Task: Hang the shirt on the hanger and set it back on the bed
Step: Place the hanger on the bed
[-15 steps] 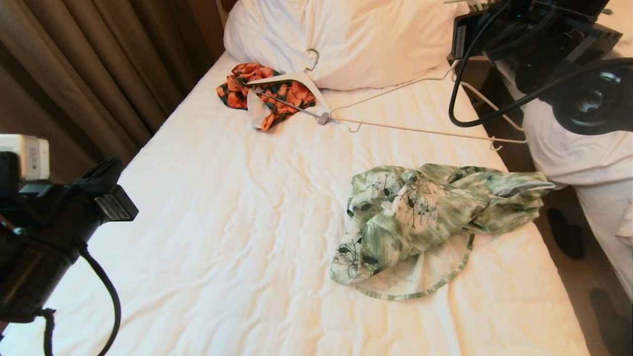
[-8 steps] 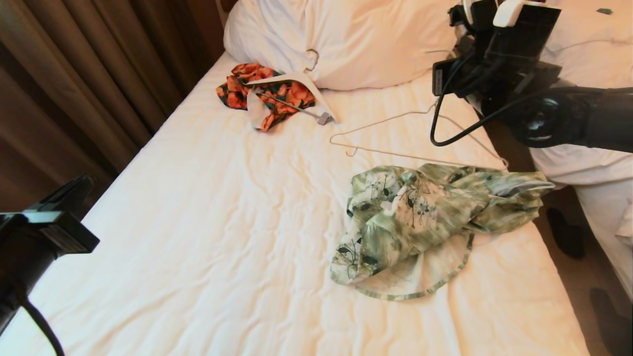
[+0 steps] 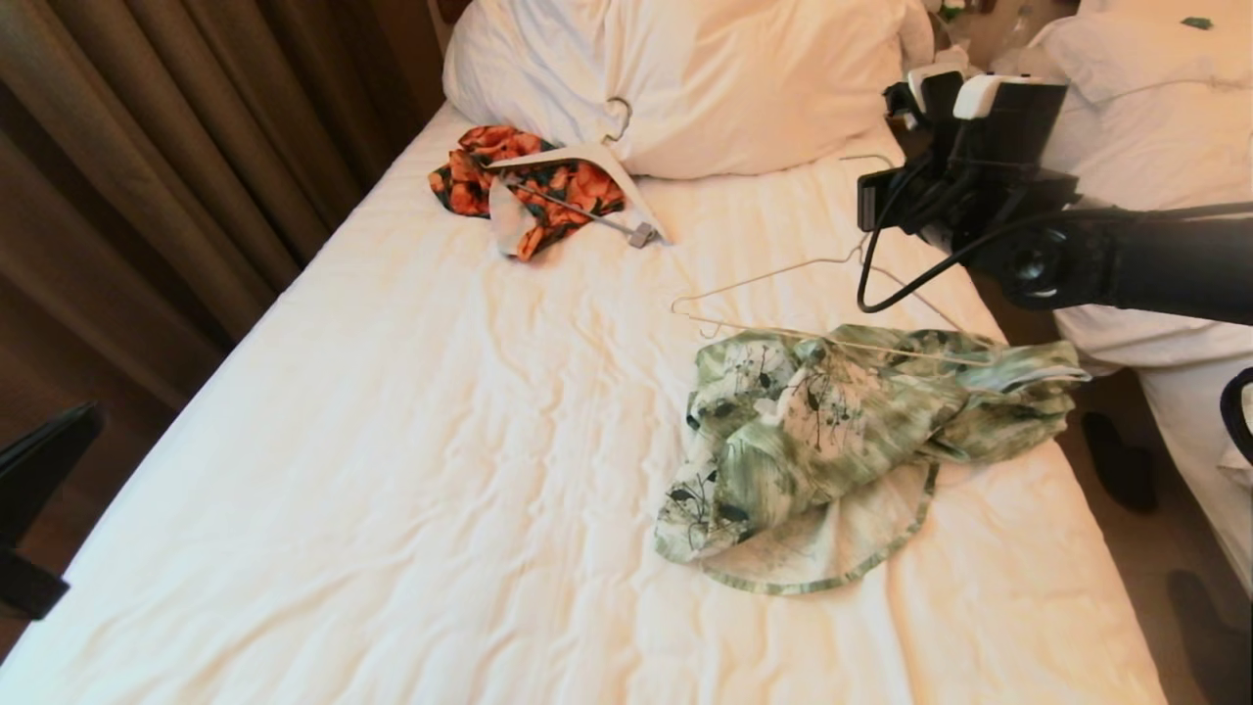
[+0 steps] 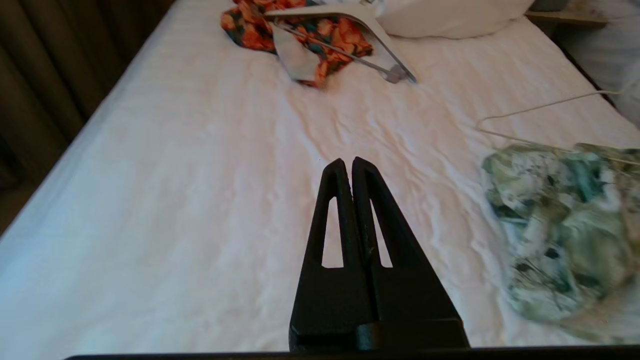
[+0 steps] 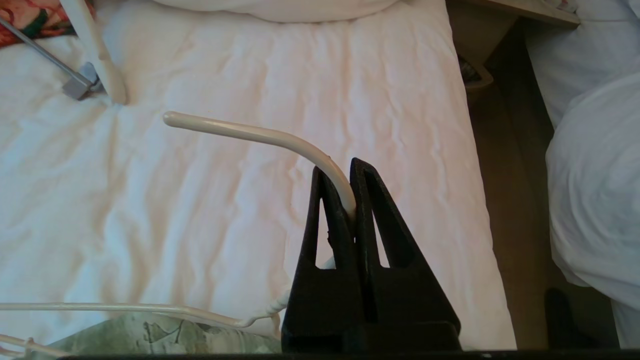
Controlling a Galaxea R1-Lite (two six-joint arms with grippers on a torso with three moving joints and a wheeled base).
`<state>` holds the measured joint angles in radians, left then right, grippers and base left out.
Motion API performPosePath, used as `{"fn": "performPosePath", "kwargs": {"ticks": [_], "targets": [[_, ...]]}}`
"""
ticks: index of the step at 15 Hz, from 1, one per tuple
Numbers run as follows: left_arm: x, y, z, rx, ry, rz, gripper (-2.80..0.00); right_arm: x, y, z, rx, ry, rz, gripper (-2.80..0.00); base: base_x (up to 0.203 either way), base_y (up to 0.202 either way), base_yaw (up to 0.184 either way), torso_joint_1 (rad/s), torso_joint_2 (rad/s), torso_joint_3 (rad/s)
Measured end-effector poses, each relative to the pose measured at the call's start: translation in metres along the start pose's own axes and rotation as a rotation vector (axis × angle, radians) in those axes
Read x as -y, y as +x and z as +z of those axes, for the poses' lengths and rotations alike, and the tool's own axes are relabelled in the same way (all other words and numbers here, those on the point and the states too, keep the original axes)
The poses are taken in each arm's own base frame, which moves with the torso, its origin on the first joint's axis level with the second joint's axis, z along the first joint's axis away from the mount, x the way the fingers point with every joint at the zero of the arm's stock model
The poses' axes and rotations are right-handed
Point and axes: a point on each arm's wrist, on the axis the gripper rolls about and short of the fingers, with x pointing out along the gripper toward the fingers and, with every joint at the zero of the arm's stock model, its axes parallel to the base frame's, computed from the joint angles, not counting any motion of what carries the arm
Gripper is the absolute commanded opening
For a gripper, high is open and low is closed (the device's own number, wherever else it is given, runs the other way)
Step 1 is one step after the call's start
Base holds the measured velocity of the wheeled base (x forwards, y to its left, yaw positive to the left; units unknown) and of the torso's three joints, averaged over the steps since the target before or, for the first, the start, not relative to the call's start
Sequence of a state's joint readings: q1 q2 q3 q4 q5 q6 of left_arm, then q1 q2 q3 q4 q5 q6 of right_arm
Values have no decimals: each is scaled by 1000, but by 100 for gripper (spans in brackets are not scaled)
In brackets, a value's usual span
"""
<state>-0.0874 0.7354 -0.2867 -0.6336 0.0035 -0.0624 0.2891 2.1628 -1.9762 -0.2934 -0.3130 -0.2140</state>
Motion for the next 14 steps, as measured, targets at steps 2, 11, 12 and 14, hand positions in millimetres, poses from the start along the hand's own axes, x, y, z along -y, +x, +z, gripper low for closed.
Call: {"fn": "performPosePath", "kwargs": {"ticks": [2,11,12,14], "targets": [[0,-16,0,-32,-29,-13,-280,-3,7,-12,-21,-8,16,-280,0,0,0,0,0,0],[1,-59,5,34,-35,-21,-280,-10,25,-50,-90,-33,23,0,0,0,0,0,0,0],[0,-61,6,45,-35,-20,-280,-10,24,-48,-90,-33,17,0,0,0,0,0,0,0],[0,-66,5,53,-35,-21,-280,-7,19,-39,-85,-30,-13,-280,0,0,0,0,0,0]]}}
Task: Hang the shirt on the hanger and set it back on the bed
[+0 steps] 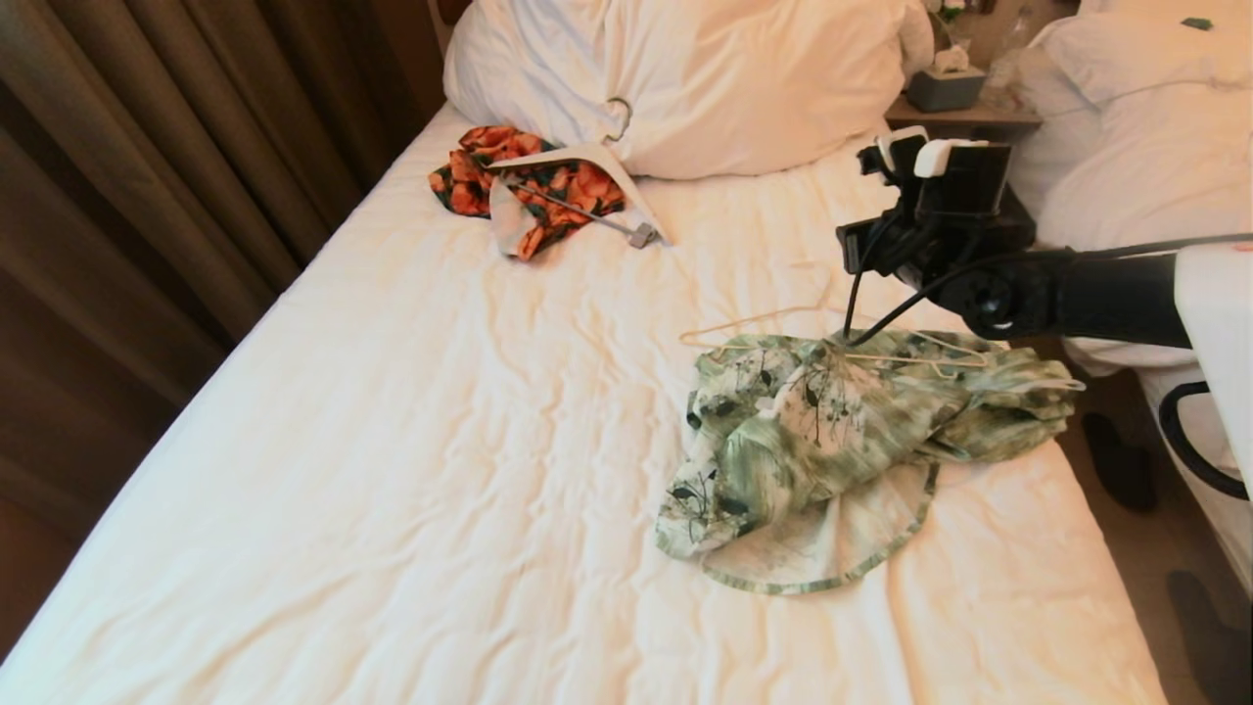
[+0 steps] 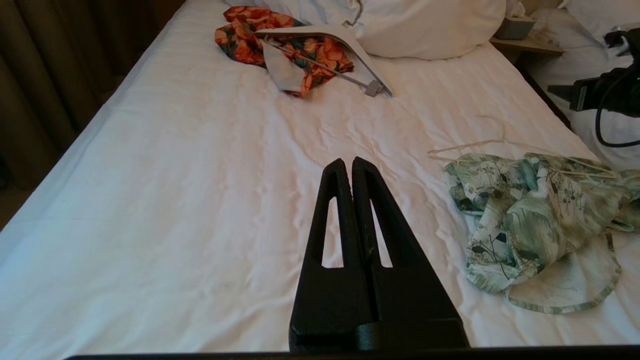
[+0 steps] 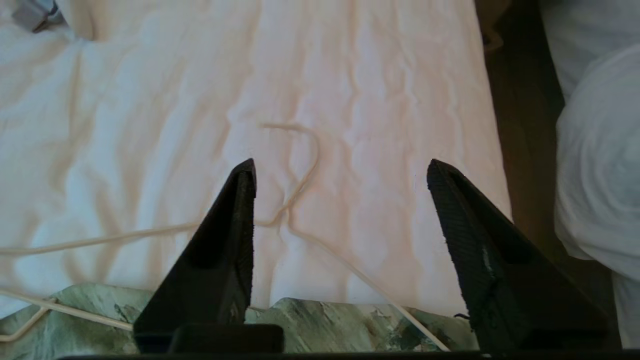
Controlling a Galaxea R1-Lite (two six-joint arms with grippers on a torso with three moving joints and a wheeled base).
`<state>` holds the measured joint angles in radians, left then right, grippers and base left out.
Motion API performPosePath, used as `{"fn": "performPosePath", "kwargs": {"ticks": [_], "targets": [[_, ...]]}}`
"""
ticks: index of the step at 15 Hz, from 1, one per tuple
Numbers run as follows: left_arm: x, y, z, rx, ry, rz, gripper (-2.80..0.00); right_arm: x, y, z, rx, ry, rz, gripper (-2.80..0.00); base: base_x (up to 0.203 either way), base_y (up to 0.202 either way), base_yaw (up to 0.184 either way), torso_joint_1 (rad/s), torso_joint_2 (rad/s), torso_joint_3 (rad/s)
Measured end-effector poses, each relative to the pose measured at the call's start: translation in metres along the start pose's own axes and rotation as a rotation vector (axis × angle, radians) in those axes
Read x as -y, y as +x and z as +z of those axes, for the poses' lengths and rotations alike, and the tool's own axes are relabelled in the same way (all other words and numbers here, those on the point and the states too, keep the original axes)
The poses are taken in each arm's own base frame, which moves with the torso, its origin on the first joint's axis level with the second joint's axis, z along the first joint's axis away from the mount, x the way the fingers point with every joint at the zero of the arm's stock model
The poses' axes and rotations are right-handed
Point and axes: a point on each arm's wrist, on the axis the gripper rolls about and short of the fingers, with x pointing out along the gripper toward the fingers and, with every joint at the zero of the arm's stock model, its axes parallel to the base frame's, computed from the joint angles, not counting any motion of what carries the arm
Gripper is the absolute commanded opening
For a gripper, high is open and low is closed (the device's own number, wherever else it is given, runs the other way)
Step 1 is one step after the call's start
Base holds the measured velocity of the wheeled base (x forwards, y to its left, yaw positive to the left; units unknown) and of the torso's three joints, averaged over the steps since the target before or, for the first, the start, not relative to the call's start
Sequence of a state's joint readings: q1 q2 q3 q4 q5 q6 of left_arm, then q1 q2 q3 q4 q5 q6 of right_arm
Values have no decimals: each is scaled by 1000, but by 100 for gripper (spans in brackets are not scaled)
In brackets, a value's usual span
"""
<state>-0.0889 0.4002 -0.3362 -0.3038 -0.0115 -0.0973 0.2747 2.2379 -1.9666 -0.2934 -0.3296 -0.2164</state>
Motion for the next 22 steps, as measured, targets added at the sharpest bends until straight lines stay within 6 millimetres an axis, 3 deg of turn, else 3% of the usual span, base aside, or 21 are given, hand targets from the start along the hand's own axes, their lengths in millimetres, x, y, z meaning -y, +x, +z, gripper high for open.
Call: {"fn": "performPosePath", "kwargs": {"ticks": [6,10,14,17,20,22], "targets": [[-1,-18,-7,-17,-40,-8,-280,11,-29,4,-59,-15,-33,-280,0,0,0,0,0,0],[-1,-21,-11,-33,-62,-2,-280,27,-66,9,-98,-28,-77,-280,0,0,0,0,0,0],[0,-26,-14,-92,-44,74,-280,47,-120,21,-87,-22,-119,-280,0,0,0,0,0,0],[2,-45,-20,-119,-39,76,-280,59,-166,31,-64,-12,-136,-280,0,0,0,0,0,0],[4,-60,-32,-132,-35,55,-280,79,-218,46,-6,14,-160,-280,0,0,0,0,0,0],[4,-64,-39,-127,-6,22,-280,94,-257,45,18,25,-178,-280,0,0,0,0,0,0]]}}
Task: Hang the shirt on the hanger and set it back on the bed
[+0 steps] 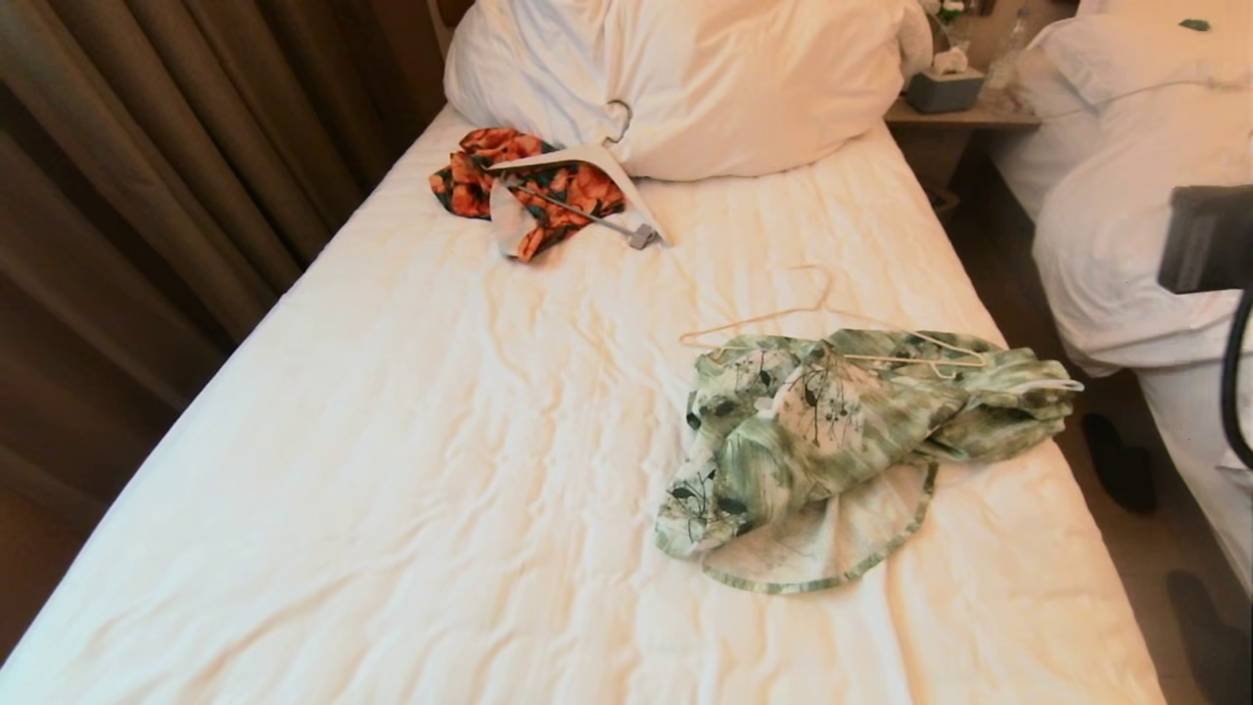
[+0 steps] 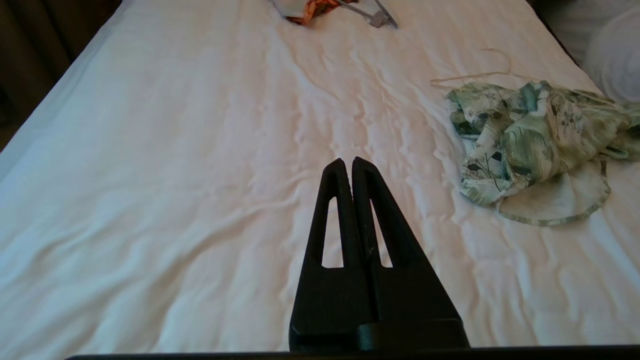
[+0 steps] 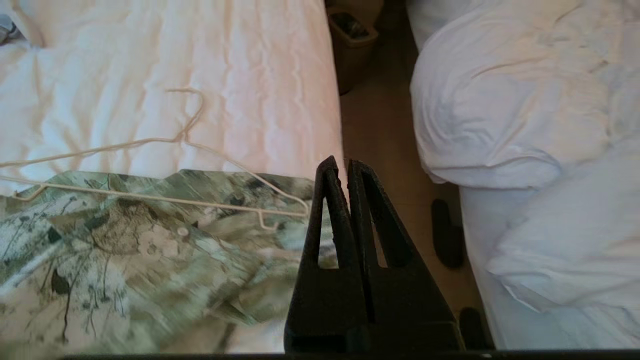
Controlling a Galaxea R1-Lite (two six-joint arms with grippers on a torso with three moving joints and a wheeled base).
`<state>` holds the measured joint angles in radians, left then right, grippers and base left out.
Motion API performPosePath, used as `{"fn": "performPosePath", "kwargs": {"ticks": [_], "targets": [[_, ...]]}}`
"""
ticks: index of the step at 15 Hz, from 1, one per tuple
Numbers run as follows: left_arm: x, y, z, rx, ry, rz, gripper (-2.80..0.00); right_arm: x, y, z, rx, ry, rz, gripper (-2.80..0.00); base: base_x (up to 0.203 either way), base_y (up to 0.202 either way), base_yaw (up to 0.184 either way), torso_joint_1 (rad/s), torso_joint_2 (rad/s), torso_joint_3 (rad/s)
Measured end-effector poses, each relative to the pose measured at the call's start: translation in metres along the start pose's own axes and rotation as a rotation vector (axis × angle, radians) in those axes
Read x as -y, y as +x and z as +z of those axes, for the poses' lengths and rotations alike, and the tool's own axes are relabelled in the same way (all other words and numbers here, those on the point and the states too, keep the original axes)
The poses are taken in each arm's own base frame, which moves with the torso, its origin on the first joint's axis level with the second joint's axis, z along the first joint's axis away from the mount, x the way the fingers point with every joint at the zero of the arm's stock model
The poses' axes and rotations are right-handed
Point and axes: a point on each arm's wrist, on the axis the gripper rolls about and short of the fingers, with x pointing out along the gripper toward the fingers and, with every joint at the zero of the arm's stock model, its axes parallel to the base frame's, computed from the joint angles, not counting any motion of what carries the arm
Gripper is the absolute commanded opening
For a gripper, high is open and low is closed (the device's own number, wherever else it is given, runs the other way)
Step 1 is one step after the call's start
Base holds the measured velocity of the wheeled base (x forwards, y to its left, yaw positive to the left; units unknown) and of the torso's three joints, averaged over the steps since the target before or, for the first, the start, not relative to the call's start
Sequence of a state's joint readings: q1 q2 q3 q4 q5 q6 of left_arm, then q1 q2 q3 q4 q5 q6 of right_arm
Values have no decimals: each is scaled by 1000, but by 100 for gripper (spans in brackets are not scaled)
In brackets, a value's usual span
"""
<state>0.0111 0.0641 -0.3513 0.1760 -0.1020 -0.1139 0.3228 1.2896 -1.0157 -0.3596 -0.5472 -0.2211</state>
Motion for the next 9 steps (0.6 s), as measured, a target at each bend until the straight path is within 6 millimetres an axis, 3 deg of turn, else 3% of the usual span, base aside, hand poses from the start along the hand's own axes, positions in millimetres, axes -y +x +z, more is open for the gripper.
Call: {"fn": "performPosePath", "kwargs": {"ticks": [5,9], "targets": [[-4,4,-31,-34,139,-12,-280,55,-76,-17,45,27,-100,-280,0,0,0,0,0,0],[-7,11,-51,-64,220,-13,-280,81,-130,-43,90,54,-181,-280,0,0,0,0,0,0]]}}
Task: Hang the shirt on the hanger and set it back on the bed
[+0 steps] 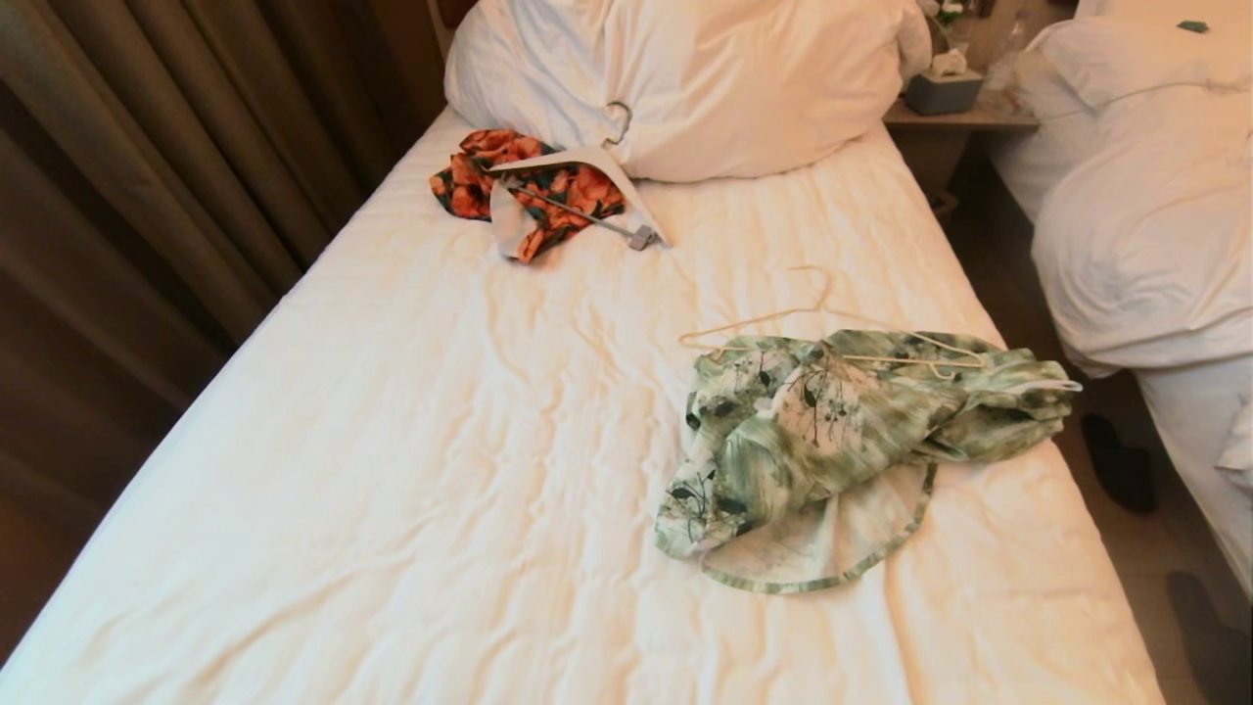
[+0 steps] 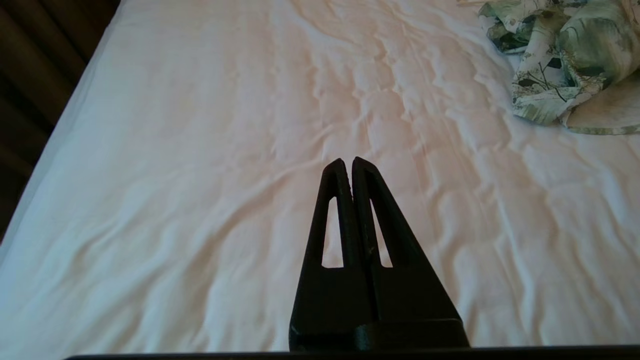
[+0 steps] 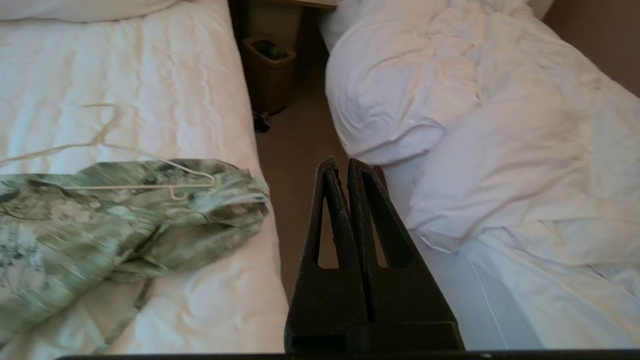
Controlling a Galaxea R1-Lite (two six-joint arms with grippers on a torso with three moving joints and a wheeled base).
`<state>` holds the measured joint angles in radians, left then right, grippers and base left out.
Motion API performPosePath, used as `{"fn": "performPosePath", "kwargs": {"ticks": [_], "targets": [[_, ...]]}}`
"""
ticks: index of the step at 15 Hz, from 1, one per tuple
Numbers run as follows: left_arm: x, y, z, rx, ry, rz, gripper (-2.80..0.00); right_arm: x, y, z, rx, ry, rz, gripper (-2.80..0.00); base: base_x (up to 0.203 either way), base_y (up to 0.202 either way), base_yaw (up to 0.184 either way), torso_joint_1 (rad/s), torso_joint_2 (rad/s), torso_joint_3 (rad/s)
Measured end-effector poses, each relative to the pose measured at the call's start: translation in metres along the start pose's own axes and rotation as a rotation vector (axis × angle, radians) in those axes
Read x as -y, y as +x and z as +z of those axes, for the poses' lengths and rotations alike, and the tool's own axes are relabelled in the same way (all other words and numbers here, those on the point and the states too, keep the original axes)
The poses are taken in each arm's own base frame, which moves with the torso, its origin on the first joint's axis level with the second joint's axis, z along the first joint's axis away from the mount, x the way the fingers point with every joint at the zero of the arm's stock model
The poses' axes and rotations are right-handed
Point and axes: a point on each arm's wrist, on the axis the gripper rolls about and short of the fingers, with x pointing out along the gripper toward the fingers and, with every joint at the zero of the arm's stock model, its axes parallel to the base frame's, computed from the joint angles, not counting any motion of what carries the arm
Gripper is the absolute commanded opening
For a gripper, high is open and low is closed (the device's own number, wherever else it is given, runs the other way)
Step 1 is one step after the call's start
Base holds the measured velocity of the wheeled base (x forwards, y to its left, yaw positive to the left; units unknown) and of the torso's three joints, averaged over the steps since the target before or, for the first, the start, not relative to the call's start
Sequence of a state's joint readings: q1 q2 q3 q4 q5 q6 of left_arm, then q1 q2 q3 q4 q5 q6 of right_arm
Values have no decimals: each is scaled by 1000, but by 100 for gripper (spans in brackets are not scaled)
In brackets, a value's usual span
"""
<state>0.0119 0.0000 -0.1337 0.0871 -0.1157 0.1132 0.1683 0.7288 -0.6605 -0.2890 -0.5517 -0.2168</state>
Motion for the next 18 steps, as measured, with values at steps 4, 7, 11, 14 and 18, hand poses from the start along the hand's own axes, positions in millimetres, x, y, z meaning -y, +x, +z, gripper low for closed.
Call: {"fn": "performPosePath", "kwargs": {"ticks": [4,7,11,14,18], "targets": [[1,6,-16,-36,51,-4,-280,20,-39,-26,12,3,-61,-280,0,0,0,0,0,0],[1,7,-19,-46,54,-5,-280,29,-65,-46,20,6,-83,-280,0,0,0,0,0,0],[1,8,-25,-72,78,28,-280,34,-90,-79,36,6,-114,-280,0,0,0,0,0,0],[1,9,-28,-82,77,30,-280,31,-99,-102,32,41,-72,-280,0,0,0,0,0,0],[1,9,-28,-84,75,33,-280,25,-109,-135,-85,131,133,-280,0,0,0,0,0,0]]}}
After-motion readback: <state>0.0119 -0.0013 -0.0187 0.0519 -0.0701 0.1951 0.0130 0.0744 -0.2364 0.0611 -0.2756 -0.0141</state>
